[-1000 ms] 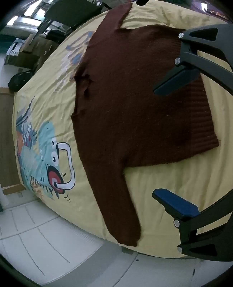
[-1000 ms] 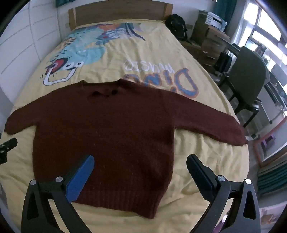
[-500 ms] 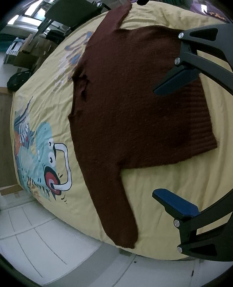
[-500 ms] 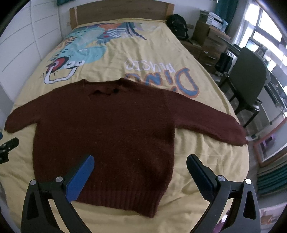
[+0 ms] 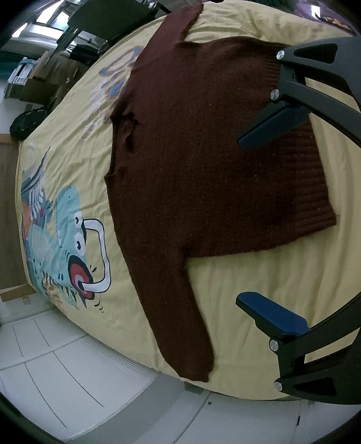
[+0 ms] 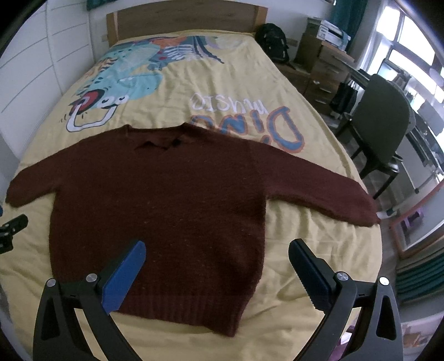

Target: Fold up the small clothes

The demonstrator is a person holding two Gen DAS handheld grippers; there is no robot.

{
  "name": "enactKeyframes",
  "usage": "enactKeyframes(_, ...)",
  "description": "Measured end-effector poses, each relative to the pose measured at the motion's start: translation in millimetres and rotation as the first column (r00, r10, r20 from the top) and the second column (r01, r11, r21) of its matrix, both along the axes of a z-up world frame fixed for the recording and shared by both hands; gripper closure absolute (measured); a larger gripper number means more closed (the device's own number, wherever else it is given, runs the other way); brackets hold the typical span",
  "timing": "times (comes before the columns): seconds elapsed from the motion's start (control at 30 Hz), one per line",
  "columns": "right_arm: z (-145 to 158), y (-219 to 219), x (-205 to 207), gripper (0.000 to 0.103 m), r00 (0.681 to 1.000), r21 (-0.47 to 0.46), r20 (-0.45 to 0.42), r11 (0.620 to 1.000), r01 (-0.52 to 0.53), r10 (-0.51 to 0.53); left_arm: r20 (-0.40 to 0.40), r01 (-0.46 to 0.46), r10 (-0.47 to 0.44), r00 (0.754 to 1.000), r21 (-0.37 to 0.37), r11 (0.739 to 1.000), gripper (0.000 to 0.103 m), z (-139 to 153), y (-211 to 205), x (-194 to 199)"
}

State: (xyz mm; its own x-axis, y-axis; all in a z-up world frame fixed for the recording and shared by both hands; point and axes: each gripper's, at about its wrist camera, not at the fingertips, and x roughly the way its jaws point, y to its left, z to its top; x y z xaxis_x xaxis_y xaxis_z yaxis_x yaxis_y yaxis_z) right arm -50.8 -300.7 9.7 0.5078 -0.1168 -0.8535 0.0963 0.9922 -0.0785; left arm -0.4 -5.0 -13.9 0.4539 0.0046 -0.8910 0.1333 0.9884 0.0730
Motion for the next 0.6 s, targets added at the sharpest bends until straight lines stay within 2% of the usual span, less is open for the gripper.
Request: enactKeyframes(0.6,1.4,-0.3,-1.0,0.000,1.000,-0.010,-0.004,1.000,-0.006,0.006,-0.005,-0.004,0.004,1.000,0.014,1.000,0.001,-4.3,2.1,-1.9)
